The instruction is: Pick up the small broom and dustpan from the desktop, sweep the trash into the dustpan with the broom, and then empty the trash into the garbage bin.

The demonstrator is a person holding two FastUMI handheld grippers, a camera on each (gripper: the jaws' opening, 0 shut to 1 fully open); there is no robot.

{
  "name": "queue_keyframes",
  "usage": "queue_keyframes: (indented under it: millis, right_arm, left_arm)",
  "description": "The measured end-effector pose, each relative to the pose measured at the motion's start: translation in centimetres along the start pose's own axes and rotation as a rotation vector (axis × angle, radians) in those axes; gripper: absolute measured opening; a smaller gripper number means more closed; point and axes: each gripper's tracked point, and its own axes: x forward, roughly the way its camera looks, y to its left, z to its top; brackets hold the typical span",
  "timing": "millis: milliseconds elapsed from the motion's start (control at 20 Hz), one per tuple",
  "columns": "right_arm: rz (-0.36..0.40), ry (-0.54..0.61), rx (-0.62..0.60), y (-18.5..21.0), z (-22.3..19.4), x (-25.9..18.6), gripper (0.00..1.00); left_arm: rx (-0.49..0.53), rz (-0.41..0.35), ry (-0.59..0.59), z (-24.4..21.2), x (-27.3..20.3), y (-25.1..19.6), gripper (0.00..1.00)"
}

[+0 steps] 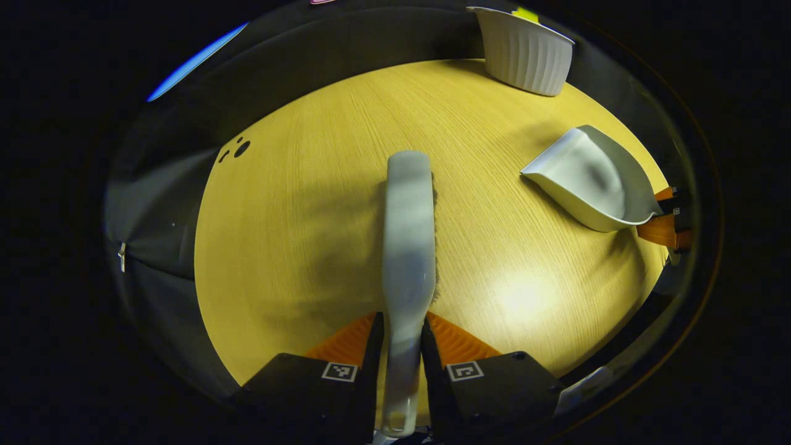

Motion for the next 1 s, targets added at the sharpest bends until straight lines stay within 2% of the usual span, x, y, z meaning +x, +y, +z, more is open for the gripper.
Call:
queue_keyframes:
  millis: [250,450,600,750,950,1000]
  right_arm:
    - [0.009,-0.048,0.014,-0.1,0.4,-3.1,0.43]
    - [-0.003,-0.164,0.013,-0.1,2.0,-7.4,0.43]
    - [-0.020,-0.317,0.015,0.0,5.2,-10.9,0.43]
    - [-0.029,-0.495,0.006,0.2,9.5,-15.5,0.42]
    - [-0.026,-0.696,-0.015,0.5,14.2,-21.2,0.42]
    - [-0.020,-0.736,-0.020,0.6,15.1,-22.5,0.42]
  left_arm:
    - [-0.005,0.004,-0.042,-0.3,-2.2,0.1,0.38]
    - [-0.050,-0.012,-0.139,0.9,-6.2,-0.4,0.38]
    - [-0.093,-0.018,-0.303,4.4,-10.5,-0.1,0.38]
    - [-0.129,-0.040,-0.515,9.6,-15.5,0.1,0.38]
    - [-0.173,-0.006,-0.756,14.2,-23.3,0.6,0.38]
    - [-0.184,0.007,-0.805,14.7,-24.6,0.8,0.31]
